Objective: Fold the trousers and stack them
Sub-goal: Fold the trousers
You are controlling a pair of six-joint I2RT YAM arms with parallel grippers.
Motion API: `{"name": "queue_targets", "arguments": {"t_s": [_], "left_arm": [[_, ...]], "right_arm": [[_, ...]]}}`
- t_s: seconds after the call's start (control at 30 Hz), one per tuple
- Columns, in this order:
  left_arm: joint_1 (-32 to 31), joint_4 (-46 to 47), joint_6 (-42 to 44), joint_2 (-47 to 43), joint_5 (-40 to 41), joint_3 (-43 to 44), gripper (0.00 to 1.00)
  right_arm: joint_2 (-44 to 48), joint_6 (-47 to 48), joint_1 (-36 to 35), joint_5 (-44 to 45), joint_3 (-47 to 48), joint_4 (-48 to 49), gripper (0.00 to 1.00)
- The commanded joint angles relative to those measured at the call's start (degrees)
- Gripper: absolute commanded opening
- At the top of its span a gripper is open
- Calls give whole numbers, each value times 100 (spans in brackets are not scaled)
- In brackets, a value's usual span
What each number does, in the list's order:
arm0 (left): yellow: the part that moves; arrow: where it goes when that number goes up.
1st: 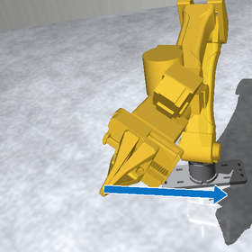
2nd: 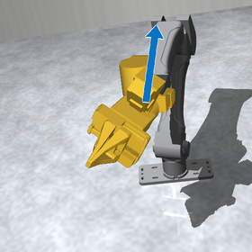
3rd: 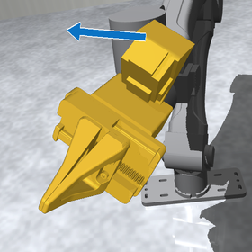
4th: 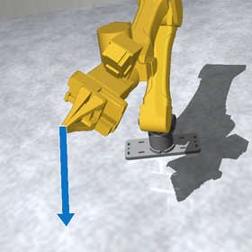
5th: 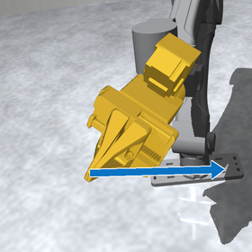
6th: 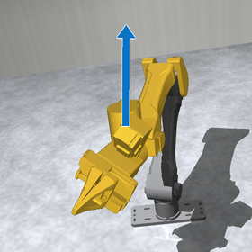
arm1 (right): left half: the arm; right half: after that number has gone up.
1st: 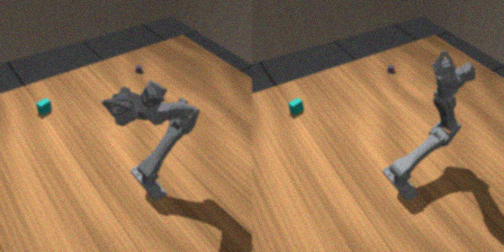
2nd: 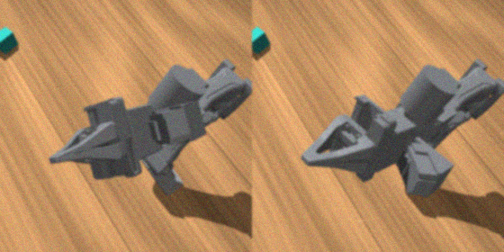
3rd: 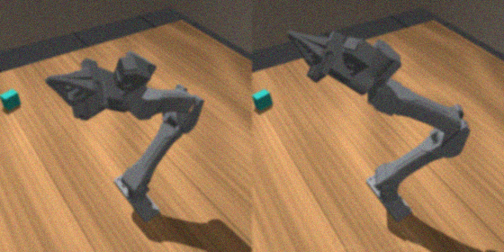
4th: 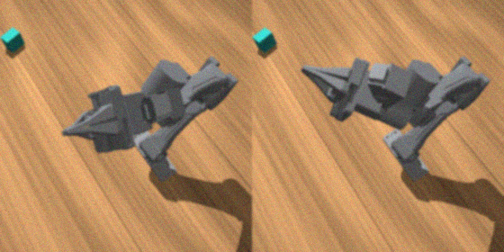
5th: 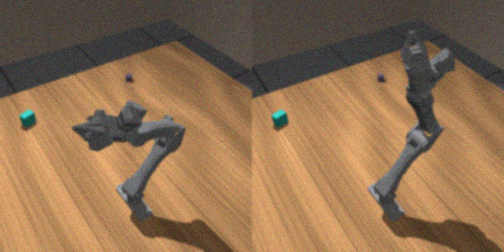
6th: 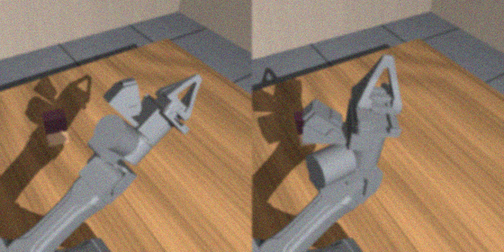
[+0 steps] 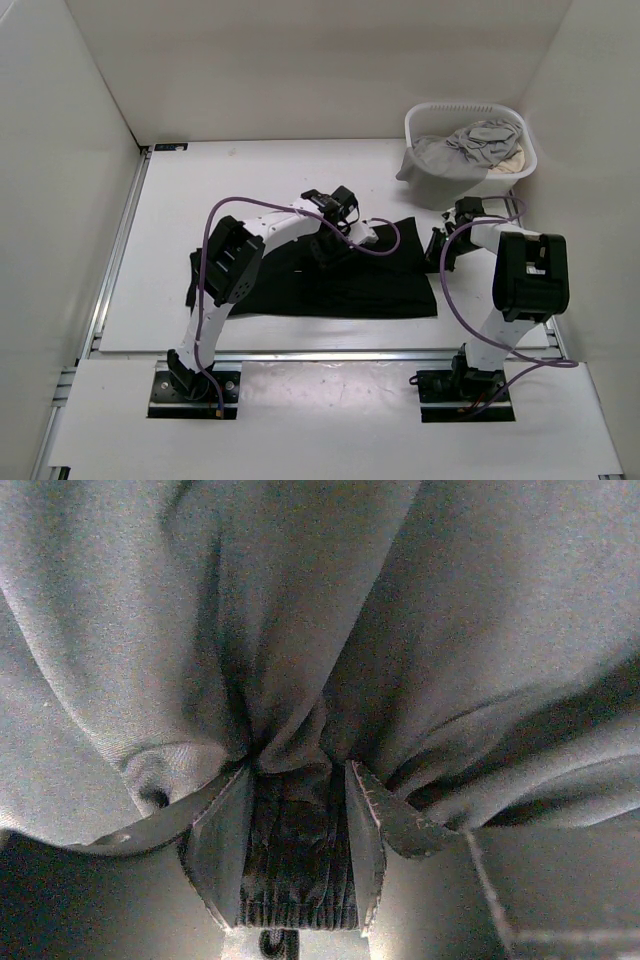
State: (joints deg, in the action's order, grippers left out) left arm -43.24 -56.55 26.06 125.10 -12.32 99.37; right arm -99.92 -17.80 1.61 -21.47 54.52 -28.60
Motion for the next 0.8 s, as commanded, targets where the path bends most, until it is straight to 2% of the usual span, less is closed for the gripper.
{"name": "queue_targets", "arguments": {"t_s": [0.0, 0.07, 0.13, 0.27, 0.3, 0.33, 0.47, 0.57, 0.63, 0.77], "left_arm": [[0, 92, 83, -328, 168, 170, 53], [0, 39, 136, -328, 291, 301, 55], [0, -13, 188, -398, 414, 442, 58], [0, -241, 468, -591, 371, 978, 65], [0, -390, 574, -740, 275, 1057, 71], [0, -452, 714, -854, 204, 1058, 73], [359, -400, 900, -1584, 203, -3, 75], [939, -278, 751, -1918, 203, -803, 75], [1325, -76, 514, -2024, 554, -1321, 75], [1644, 241, 198, -1780, 556, -1517, 75]], "right_arm": [[-327, 198, -46, 196, -258, 12, 0], [-117, 128, 85, 354, -206, -57, 0], [322, -47, 155, 958, -101, -390, 0], [990, -171, 261, 1838, 558, -1427, 0], [1070, -171, 261, 2205, 829, -1786, 0], [1132, -119, 322, 2392, 962, -1963, 0], [1203, 119, 524, 3137, 1587, -2737, 0], [1256, 233, 525, 3491, 1921, -3089, 0], [1308, 233, 525, 3553, 2131, -3413, 0], [1308, 172, 376, 3834, 3027, -3960, 0]]}}
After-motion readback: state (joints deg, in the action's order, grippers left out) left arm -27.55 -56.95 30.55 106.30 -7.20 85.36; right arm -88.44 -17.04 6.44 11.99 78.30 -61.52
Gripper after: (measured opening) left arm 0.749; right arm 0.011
